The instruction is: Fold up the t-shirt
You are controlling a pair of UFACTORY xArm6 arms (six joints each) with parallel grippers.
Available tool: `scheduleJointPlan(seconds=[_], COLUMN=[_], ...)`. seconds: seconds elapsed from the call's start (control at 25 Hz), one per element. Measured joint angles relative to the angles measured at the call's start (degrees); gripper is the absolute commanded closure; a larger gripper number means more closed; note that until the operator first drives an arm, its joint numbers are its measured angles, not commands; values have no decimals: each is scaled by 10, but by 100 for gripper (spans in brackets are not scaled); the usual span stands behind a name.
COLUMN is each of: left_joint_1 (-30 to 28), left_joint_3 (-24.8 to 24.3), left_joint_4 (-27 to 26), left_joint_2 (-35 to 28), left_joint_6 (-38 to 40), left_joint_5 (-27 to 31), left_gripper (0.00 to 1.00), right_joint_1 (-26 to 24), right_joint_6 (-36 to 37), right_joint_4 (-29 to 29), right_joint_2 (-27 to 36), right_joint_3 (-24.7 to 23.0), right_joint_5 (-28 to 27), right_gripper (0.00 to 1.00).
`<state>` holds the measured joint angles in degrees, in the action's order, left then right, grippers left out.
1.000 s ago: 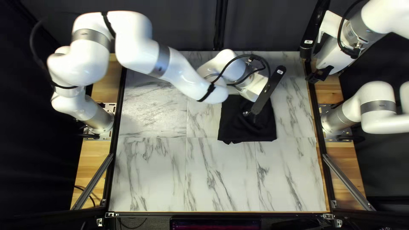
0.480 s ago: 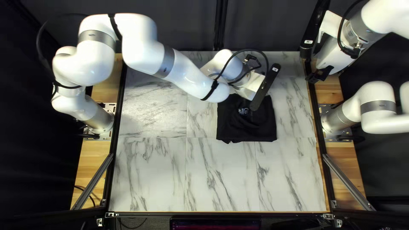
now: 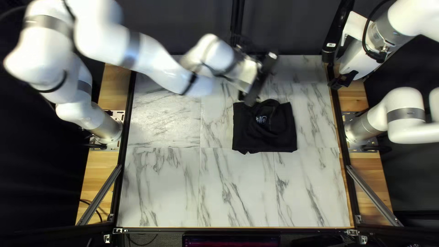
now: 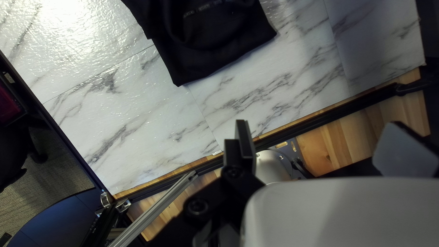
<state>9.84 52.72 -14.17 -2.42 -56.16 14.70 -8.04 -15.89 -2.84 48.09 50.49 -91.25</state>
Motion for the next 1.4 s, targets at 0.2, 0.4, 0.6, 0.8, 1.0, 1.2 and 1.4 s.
scheduleJointPlan(seconds=[0.2,0.4,0.6,0.8,1.0,1.2,1.4], left_joint_1=[21,15,-12,-13,-13,-13,-13], left_joint_3=[-85,-138,-157,-158,-158,-158,-158], left_joint_4=[107,201,250,253,253,253,253], left_joint_2=[-176,-341,-427,-430,-430,-430,-430], left_joint_6=[110,216,278,282,282,282,282], left_joint_5=[93,225,310,315,315,315,315], left_gripper=[0,0,0,0,0,0,0], right_joint_1=[0,0,0,0,0,0,0], right_joint_6=[0,0,0,0,0,0,1], right_joint_4=[0,0,0,0,0,0,-1], right_joint_2=[0,0,0,0,0,0,1], right_joint_3=[0,0,0,0,0,0,-3], right_joint_5=[0,0,0,0,0,0,1], right_gripper=[0,0,0,0,0,0,0])
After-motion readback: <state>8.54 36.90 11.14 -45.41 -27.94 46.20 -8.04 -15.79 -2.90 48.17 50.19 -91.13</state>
